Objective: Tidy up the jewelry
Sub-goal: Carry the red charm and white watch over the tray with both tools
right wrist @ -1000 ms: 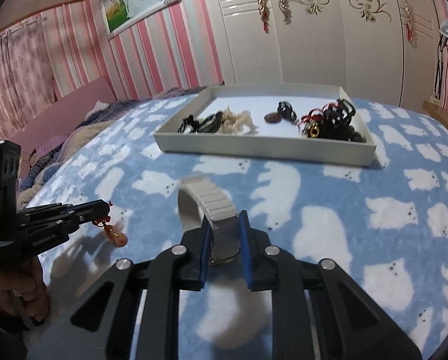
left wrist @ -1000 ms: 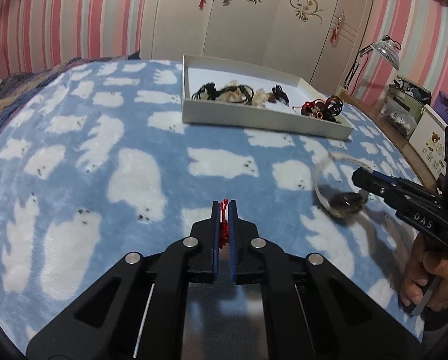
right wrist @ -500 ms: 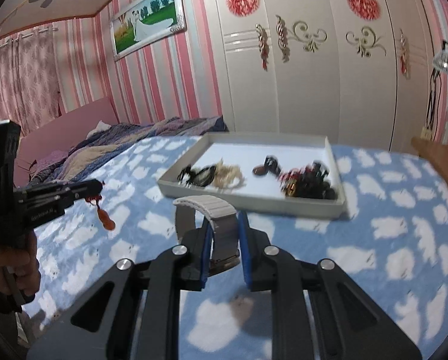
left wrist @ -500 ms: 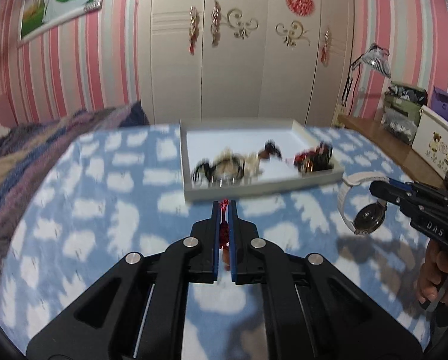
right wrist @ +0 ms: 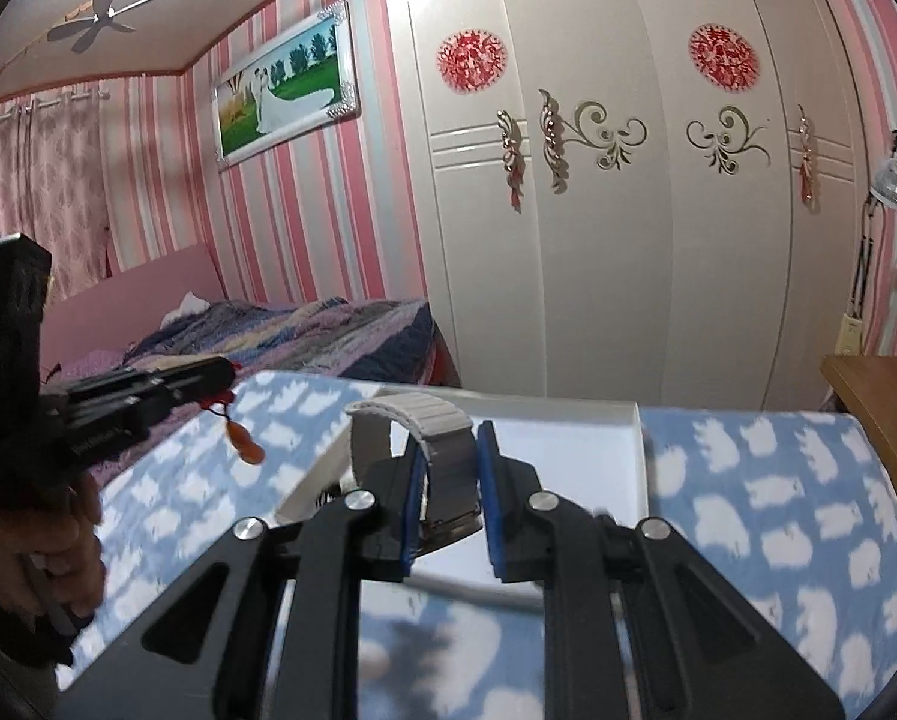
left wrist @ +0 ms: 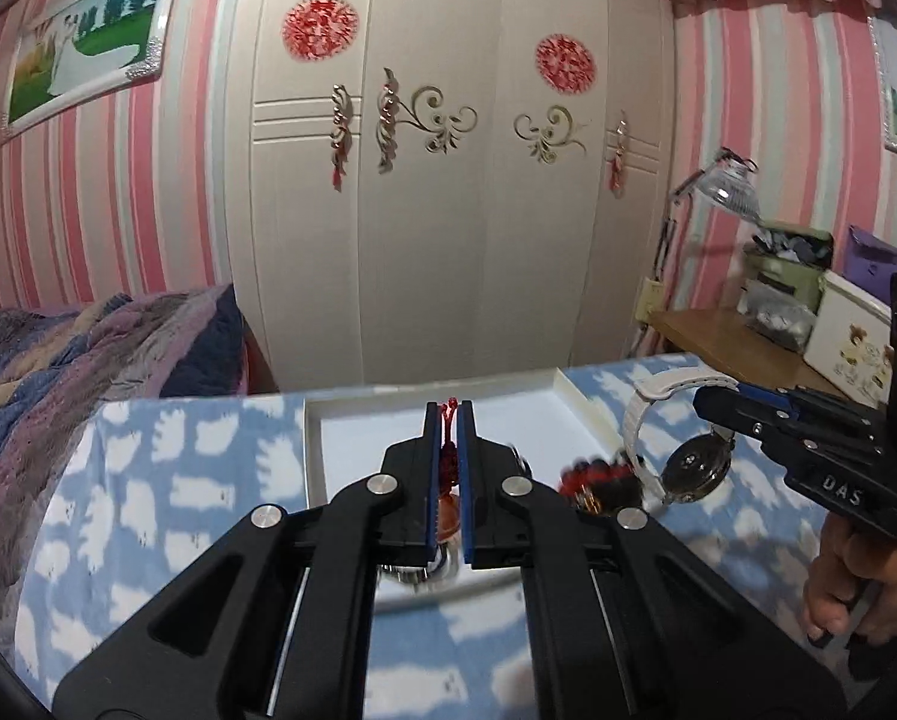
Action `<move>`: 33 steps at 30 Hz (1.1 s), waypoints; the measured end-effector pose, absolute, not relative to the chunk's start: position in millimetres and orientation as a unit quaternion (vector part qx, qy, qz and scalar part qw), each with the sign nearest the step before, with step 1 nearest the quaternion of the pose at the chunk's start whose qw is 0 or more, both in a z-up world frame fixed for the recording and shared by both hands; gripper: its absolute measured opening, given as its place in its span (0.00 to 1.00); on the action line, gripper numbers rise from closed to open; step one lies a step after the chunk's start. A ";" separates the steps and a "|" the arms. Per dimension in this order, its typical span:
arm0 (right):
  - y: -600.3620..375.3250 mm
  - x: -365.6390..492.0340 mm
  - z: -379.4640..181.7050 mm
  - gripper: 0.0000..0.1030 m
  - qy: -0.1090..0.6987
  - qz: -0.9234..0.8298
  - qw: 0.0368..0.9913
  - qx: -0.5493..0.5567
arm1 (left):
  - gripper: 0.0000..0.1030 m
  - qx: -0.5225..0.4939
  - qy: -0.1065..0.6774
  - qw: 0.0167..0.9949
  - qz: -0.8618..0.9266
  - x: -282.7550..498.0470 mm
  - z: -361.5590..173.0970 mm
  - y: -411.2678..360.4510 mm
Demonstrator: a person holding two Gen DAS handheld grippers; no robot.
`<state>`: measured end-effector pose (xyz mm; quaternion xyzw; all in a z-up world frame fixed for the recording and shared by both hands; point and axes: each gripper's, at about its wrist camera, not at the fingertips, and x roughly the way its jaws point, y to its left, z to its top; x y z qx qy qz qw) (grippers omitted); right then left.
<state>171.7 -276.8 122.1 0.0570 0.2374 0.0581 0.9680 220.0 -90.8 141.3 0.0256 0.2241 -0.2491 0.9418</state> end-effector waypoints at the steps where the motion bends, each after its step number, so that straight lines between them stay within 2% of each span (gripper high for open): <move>1: -277.9 178.9 122.5 0.17 0.238 0.059 0.968 0.059 | 0.02 0.023 0.225 0.942 -0.248 224.9 141.1 -92.5; 21: -279.5 238.3 25.0 0.17 0.316 0.027 0.947 0.046 | 0.02 0.020 0.311 0.925 -0.216 296.5 27.6 -112.1; 33: -278.2 245.0 10.4 0.17 0.336 0.033 0.940 0.054 | 0.02 0.013 0.325 0.921 -0.213 306.8 13.7 -116.9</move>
